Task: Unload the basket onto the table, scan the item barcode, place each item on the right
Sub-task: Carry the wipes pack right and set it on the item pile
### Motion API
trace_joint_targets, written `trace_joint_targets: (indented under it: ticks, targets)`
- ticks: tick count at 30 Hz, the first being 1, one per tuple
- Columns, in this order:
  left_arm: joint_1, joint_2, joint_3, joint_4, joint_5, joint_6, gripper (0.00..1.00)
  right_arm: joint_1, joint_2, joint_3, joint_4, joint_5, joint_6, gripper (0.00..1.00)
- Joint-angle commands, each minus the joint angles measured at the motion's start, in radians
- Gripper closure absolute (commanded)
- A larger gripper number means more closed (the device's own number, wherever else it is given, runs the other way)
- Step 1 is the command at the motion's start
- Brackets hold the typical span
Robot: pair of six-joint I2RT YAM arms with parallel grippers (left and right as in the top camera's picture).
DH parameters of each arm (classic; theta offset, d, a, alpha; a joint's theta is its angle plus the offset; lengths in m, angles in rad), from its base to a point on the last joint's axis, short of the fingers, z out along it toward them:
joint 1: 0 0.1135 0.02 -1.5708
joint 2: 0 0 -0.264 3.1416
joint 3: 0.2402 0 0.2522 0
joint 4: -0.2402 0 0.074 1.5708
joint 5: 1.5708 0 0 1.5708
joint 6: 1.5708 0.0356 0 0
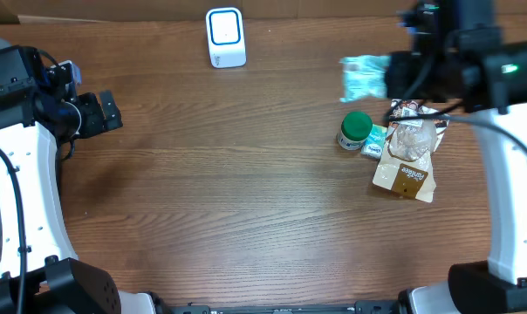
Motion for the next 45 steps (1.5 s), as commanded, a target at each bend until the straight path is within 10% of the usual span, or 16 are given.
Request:
trace_joint_targets:
  ticks: [1,24,34,45]
  targets:
    - [-0.002,0.002,0.006,0.000,0.000,0.016,0.00,-0.113,-0.014,-0.005,-0.023,-0.125,0.066,0.96]
    - [-0.002,0.002,0.006,0.000,0.000,0.016,0.00,-0.299,-0.008,-0.760,0.559,-0.103,0.098,0.96]
    - [-0.002,0.002,0.006,0.000,0.000,0.016,0.00,-0.299,-0.008,-0.855,0.640,-0.115,0.123,0.47]
    - [-0.002,0.002,0.006,0.000,0.000,0.016,0.00,-0.289,-0.072,-0.642,0.481,-0.207,0.122,0.30]
